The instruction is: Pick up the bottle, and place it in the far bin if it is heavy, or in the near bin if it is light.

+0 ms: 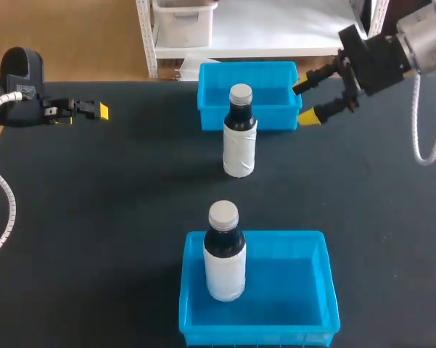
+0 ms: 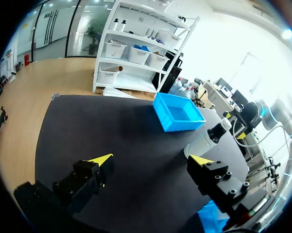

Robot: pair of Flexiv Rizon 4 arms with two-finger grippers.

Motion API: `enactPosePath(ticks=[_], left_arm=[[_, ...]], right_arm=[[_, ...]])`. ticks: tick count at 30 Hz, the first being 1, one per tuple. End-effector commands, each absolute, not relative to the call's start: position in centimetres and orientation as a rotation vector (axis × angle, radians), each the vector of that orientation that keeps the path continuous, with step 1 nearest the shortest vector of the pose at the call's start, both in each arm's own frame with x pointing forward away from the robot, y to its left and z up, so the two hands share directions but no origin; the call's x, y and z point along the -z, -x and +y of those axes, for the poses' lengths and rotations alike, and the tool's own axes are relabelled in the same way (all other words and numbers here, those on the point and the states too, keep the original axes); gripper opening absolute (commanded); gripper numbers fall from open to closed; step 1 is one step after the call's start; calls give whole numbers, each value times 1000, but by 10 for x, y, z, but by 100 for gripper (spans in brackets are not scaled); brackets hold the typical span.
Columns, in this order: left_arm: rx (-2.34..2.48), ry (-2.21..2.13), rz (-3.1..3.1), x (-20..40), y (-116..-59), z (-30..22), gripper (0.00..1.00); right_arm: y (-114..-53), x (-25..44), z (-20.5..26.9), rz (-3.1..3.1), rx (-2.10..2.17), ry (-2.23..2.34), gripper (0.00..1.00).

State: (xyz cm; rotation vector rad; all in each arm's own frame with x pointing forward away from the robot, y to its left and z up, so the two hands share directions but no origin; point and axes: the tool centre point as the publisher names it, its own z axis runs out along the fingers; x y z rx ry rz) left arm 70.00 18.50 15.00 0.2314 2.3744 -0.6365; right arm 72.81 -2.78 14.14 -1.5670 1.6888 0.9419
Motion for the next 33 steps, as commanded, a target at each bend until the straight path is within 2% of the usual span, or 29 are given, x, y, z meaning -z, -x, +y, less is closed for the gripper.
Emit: enactPosePath(ticks=[1,12,33], left_arm=[[636,-231,2374,-150,-700,185,100],[636,-231,2374,-150,-700,185,100],[636,-231,2374,-150,-700,185,100]], right_arm=[[-741,-139,-12,1691,-976,1605,100],[-737,-134,25,1706,-990,1570,100],[-727,-126,64,1681,-1021,1592,100]])
